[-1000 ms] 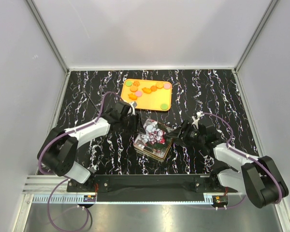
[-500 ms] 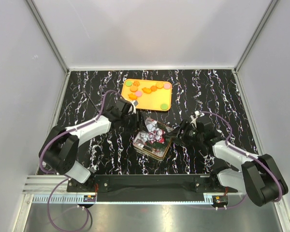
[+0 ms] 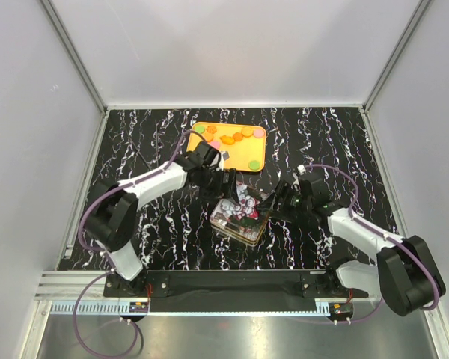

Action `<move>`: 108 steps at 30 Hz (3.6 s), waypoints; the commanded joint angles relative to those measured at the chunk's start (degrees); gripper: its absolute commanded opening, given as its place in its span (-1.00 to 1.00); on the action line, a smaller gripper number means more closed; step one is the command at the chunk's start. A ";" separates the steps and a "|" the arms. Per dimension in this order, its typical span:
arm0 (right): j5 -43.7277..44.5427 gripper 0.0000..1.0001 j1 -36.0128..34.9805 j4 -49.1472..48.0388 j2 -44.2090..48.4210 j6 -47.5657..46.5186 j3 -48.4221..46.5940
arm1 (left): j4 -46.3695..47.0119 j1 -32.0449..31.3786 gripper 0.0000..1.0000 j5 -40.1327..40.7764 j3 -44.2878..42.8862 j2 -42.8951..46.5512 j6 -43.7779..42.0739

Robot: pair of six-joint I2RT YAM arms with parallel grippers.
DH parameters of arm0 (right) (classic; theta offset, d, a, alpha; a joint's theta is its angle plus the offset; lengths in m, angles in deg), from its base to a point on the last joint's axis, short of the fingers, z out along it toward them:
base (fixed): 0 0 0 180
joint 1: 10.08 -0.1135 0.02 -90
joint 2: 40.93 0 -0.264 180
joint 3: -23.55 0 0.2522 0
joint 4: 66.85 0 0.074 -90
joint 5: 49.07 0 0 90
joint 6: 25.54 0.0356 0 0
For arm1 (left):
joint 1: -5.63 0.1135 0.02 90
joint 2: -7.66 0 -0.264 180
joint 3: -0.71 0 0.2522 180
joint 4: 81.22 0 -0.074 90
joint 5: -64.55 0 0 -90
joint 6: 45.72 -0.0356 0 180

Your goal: Pack the cookies

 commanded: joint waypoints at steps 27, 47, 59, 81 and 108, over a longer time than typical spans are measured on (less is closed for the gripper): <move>6.84 0.79 4.89 -11.36 -9.74 -5.13 -3.57 | -13.78 3.14 0.93 4.46 -22.36 -14.27 -9.65; 4.73 0.76 8.23 -23.76 -15.62 -5.31 -6.55 | -14.05 3.14 0.94 4.81 -29.05 -20.34 -8.07; -0.11 0.61 7.98 -37.92 -23.10 0.93 0.30 | -13.78 2.62 0.94 4.72 -30.10 -21.22 -7.19; 4.63 -0.11 -0.11 -49.28 -27.52 9.56 7.33 | -10.62 0.33 0.94 5.78 -24.92 -17.80 -6.13; 5.69 0.63 -3.72 -6.98 9.59 0.07 8.57 | -14.50 2.70 0.98 19.75 -16.32 -2.42 -7.90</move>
